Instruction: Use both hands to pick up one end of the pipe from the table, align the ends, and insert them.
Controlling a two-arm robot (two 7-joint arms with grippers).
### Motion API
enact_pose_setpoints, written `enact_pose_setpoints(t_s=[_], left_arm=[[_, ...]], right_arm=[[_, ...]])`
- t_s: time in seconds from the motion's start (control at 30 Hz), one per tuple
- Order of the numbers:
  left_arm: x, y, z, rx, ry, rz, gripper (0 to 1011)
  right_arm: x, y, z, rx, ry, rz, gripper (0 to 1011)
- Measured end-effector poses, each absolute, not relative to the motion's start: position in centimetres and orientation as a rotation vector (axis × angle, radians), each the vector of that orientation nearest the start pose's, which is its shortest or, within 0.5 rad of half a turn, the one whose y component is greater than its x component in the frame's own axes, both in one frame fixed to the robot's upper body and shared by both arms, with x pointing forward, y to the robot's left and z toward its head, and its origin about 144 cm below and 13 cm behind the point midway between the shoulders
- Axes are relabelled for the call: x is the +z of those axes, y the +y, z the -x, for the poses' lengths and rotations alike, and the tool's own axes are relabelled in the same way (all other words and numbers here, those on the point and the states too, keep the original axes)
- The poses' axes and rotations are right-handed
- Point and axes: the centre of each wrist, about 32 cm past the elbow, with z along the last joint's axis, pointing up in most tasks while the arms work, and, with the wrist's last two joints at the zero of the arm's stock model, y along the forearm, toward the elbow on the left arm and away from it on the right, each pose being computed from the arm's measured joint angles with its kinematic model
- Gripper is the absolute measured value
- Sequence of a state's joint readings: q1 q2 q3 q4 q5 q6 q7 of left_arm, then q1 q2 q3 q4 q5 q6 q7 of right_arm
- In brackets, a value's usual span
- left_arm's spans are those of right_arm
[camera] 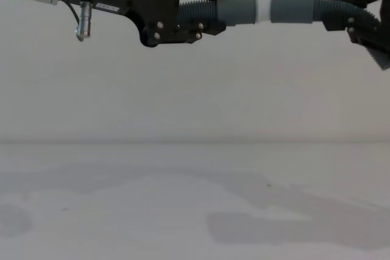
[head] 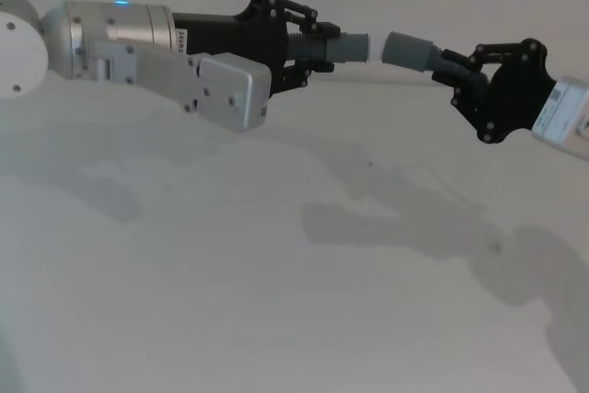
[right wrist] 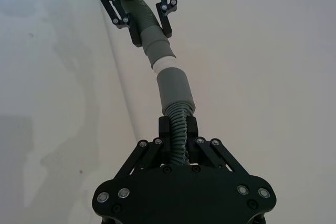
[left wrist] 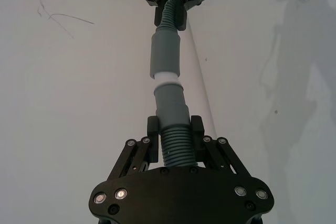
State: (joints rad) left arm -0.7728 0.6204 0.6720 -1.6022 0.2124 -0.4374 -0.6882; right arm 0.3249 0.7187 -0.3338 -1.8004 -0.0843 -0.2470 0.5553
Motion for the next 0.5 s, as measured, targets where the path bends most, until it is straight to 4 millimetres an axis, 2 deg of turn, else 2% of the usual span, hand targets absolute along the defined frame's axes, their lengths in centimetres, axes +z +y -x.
enact_pose_setpoints(t_s=[0.5], left_arm=[[136.91,22.62,-55.93,0.179,-1.271,-0.416,348]], right_arm=[[131.31,-29.3,-49.64,-0.547,-0.959,0.367,171]])
